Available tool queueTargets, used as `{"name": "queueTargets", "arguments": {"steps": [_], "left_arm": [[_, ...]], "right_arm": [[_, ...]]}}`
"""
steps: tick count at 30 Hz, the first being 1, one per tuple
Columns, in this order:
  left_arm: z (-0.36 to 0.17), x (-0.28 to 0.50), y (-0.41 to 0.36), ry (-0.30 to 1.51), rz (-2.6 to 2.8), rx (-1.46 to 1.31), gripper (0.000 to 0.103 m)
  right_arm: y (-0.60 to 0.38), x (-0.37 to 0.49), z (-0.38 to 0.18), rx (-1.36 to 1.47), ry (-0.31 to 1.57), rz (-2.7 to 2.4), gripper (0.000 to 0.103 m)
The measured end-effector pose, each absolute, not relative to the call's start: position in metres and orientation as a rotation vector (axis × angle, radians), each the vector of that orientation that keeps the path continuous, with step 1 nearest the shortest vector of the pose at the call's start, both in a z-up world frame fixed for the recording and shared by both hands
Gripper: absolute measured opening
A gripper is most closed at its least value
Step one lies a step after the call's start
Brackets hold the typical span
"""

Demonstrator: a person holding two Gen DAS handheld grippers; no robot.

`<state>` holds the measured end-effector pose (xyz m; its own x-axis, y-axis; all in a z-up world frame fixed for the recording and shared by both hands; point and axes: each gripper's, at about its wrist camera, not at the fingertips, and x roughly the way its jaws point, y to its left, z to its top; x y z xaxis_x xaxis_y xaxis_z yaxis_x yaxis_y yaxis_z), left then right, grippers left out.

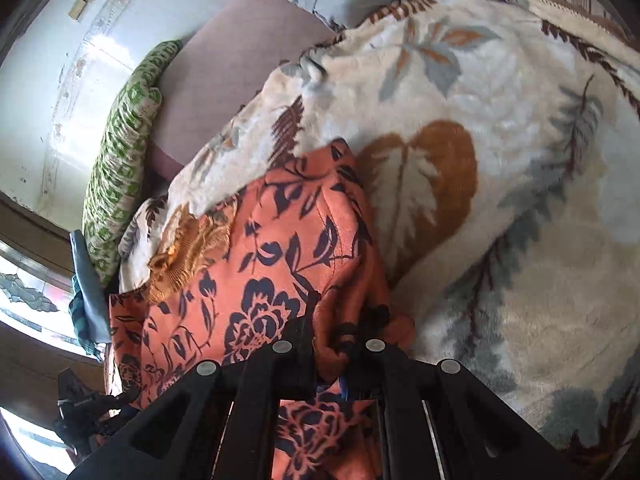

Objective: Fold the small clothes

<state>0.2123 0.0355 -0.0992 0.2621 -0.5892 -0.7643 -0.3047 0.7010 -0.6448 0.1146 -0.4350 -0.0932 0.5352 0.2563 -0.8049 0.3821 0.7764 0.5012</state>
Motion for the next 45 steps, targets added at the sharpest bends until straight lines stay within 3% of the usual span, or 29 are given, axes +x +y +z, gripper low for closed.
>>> {"name": "queueTargets", "arguments": {"steps": [3, 5, 7, 10, 18, 19, 20, 24, 28, 31, 34, 38, 45], "left_arm": [[-0.067, 0.195, 0.042, 1.271, -0.343, -0.766, 0.022], [-0.041, 0.188, 0.043, 1.208, -0.371, -0.676, 0.025], [-0.021, 0.188, 0.042, 1.145, -0.382, -0.575, 0.03], [-0.011, 0.21, 0.039, 1.115, -0.333, -0.456, 0.045], [-0.051, 0.286, 0.006, 1.26, -0.159, -0.352, 0.044], [-0.055, 0.289, 0.001, 1.27, -0.136, -0.33, 0.044], [-0.058, 0.289, 0.0, 1.271, -0.124, -0.32, 0.044], [-0.073, 0.294, 0.003, 1.271, -0.048, -0.298, 0.045], [-0.085, 0.291, 0.019, 1.304, -0.038, -0.379, 0.045], [-0.079, 0.287, 0.023, 1.278, -0.075, -0.383, 0.045], [-0.071, 0.285, 0.022, 1.252, -0.122, -0.378, 0.045], [-0.065, 0.284, 0.017, 1.245, -0.178, -0.37, 0.045], [-0.054, 0.279, 0.017, 1.266, -0.23, -0.289, 0.045]], "right_arm": [[-0.433, 0.107, -0.087, 0.699, 1.009, -0.049, 0.013], [-0.435, 0.105, -0.078, 0.699, 1.006, -0.016, 0.03], [-0.44, 0.102, -0.069, 0.695, 0.975, -0.016, 0.036], [-0.455, 0.106, -0.06, 0.718, 0.934, -0.069, 0.038], [-0.442, 0.164, -0.071, 0.574, 1.026, -0.099, 0.039], [-0.438, 0.17, -0.072, 0.538, 1.041, -0.097, 0.031], [-0.432, 0.174, -0.067, 0.501, 1.031, -0.067, 0.001], [-0.436, 0.169, -0.041, 0.469, 0.923, -0.089, 0.002], [-0.452, 0.177, -0.078, 0.455, 1.088, -0.176, 0.003], [-0.442, 0.174, -0.074, 0.349, 1.107, -0.261, 0.02], [-0.423, 0.17, -0.034, 0.304, 0.945, -0.256, 0.024], [-0.346, 0.209, -0.019, 0.306, 0.989, 0.175, 0.055], [-0.217, 0.267, -0.072, 0.09, 1.214, 0.441, 0.055]]}}
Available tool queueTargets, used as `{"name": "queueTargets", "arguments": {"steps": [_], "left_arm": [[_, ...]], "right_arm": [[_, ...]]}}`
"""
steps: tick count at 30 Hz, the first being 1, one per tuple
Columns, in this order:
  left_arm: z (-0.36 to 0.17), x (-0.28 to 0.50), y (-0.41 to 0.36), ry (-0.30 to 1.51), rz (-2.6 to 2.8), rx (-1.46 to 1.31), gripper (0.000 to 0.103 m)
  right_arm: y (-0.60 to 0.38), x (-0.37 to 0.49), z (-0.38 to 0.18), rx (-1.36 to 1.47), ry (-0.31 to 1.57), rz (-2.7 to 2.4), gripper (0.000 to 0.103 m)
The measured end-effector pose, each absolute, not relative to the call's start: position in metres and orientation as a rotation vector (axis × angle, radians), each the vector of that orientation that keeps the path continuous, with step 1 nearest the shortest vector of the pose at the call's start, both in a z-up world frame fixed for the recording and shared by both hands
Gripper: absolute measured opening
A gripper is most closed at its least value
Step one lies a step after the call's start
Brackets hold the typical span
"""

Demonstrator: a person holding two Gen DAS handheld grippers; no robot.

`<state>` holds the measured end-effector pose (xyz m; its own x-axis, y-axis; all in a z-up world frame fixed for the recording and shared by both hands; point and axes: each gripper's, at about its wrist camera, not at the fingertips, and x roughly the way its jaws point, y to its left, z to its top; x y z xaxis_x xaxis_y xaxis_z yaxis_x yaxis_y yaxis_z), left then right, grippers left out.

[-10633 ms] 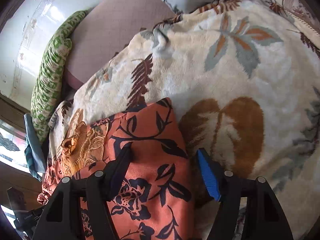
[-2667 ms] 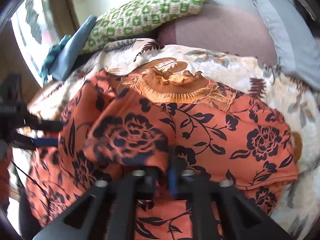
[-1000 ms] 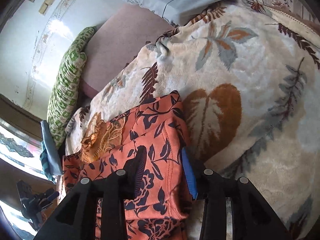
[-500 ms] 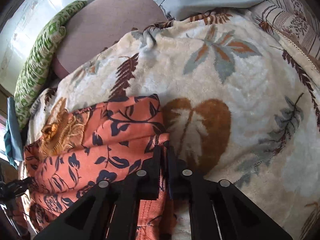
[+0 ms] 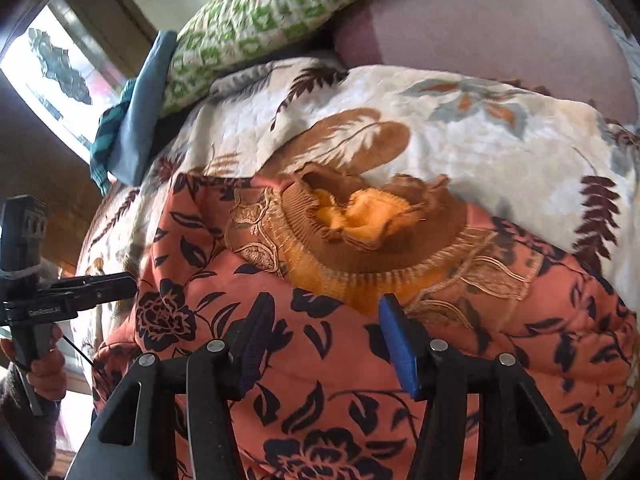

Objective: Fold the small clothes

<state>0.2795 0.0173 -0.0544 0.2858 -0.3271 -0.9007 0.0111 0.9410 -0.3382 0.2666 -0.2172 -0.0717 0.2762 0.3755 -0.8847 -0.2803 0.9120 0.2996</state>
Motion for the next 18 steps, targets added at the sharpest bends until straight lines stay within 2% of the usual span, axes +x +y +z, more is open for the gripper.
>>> {"name": "queueTargets", "arguments": {"steps": [5, 9, 10, 11, 13, 14, 18], "left_arm": [[-0.056, 0.276, 0.018, 1.267, -0.256, -0.273, 0.047], [-0.062, 0.277, 0.015, 1.276, -0.251, -0.253, 0.047], [-0.063, 0.277, 0.015, 1.277, -0.25, -0.252, 0.047], [-0.063, 0.278, 0.015, 1.279, -0.248, -0.256, 0.047], [-0.063, 0.28, 0.015, 1.28, -0.241, -0.269, 0.047], [-0.062, 0.281, 0.016, 1.277, -0.241, -0.273, 0.047], [-0.06, 0.282, 0.015, 1.258, -0.213, -0.261, 0.048]], "right_arm": [[-0.192, 0.278, -0.09, -0.078, 1.241, 0.439, 0.057], [-0.19, 0.273, -0.101, -0.069, 1.359, 0.564, 0.059], [-0.189, 0.267, -0.097, -0.112, 1.34, 0.588, 0.052], [-0.186, 0.26, -0.093, -0.16, 1.316, 0.606, 0.035], [-0.182, 0.249, -0.087, -0.254, 1.287, 0.599, 0.014], [-0.18, 0.244, -0.082, -0.293, 1.265, 0.591, 0.011], [-0.177, 0.236, -0.061, -0.382, 1.157, 0.532, 0.008]]}}
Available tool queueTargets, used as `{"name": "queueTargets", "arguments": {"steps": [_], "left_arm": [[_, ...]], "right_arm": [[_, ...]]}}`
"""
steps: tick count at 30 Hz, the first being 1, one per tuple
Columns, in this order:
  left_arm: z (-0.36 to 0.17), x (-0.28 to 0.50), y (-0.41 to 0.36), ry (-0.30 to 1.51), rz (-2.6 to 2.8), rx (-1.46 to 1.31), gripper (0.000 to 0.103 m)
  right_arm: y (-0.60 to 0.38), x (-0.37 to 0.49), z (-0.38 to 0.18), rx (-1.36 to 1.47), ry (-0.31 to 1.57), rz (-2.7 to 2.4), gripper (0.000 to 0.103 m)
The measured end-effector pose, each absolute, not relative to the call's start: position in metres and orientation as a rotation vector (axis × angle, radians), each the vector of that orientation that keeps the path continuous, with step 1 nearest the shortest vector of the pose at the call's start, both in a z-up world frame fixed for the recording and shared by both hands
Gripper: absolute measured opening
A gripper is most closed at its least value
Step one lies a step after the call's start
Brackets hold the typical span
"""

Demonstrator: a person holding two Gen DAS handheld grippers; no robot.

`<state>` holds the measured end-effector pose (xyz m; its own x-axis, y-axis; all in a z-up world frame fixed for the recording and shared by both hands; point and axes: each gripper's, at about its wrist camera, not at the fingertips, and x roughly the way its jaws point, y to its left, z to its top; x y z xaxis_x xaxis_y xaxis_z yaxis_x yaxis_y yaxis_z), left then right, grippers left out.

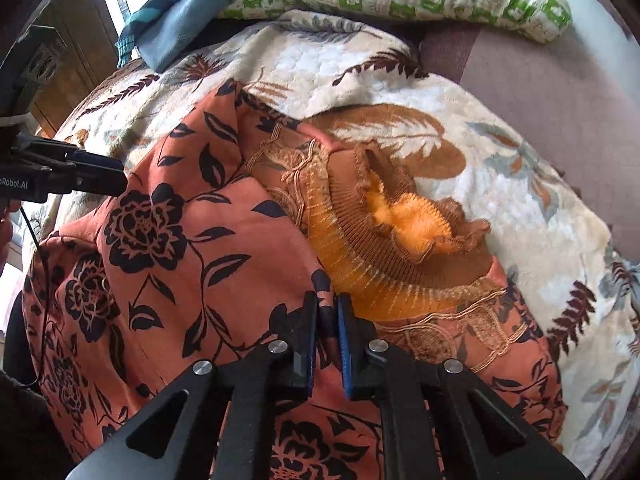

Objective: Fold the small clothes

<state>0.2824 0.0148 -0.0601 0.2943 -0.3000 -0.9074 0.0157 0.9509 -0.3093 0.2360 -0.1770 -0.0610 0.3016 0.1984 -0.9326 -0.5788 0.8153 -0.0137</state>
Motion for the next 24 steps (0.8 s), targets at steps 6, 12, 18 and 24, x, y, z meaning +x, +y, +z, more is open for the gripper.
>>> {"name": "queueTargets", "arguments": {"steps": [6, 12, 18, 24], "left_arm": [[-0.079, 0.281, 0.001, 1.332, -0.127, -0.145, 0.049], [-0.048, 0.262, -0.008, 1.234, -0.178, -0.207, 0.05], [-0.082, 0.253, -0.043, 1.303, -0.111, -0.003, 0.051], [-0.037, 0.225, -0.021, 1.274, -0.162, -0.081, 0.05]], "right_arm": [[-0.195, 0.268, -0.099, -0.253, 1.247, 0.339, 0.005], [-0.225, 0.228, -0.051, 0.069, 1.116, 0.382, 0.031], [-0.254, 0.182, -0.095, 0.142, 1.244, 0.288, 0.034], [-0.327, 0.131, -0.04, 0.351, 1.09, 0.169, 0.045]]}}
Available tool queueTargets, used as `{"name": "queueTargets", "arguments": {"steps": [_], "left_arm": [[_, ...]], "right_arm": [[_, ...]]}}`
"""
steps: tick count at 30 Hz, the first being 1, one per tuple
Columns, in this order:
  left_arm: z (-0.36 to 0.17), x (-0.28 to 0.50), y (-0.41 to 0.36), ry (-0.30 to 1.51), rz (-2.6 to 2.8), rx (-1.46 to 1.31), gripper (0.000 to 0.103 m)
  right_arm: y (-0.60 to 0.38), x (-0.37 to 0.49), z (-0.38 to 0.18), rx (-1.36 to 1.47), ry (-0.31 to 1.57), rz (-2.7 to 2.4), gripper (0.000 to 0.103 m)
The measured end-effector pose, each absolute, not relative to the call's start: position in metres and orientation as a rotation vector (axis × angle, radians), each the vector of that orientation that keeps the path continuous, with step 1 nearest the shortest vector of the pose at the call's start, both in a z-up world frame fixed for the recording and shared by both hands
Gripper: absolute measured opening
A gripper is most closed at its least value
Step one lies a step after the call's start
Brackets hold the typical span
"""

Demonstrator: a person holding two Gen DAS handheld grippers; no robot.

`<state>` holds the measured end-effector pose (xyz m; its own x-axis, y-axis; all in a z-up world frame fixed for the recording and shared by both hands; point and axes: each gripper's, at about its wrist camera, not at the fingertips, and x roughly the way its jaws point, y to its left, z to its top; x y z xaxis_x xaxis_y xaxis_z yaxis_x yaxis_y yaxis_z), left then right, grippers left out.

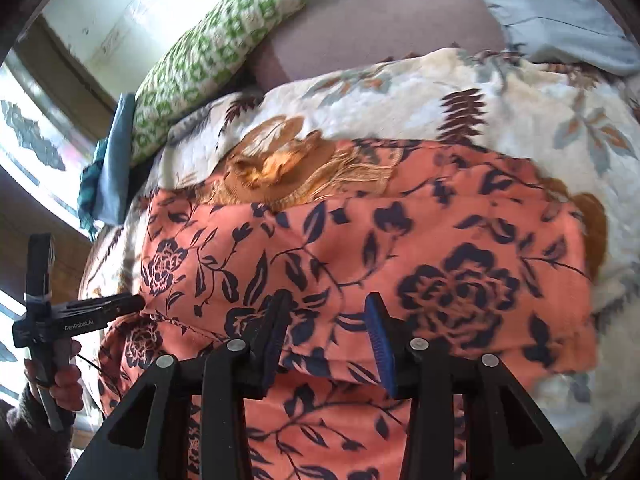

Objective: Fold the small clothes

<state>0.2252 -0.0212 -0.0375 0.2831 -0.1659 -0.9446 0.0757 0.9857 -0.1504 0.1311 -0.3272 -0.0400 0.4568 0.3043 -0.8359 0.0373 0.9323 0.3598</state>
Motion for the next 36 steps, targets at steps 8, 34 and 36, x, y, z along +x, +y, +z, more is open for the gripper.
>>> {"name": "queueTargets", "arguments": {"steps": [8, 34, 36], "left_arm": [[-0.027, 0.157, 0.047, 1.332, -0.174, -0.166, 0.051], [-0.072, 0.037, 0.109, 1.467, -0.184, -0.121, 0.072], [-0.074, 0.035, 0.1, 1.464, -0.199, -0.074, 0.075]], "right_arm": [[-0.428, 0.024, -0.033, 0.488, 1.102, -0.019, 0.057], [-0.372, -0.096, -0.09, 0.405, 1.421, 0.18, 0.063], [-0.367, -0.098, -0.088, 0.379, 1.412, 0.204, 0.06]]}}
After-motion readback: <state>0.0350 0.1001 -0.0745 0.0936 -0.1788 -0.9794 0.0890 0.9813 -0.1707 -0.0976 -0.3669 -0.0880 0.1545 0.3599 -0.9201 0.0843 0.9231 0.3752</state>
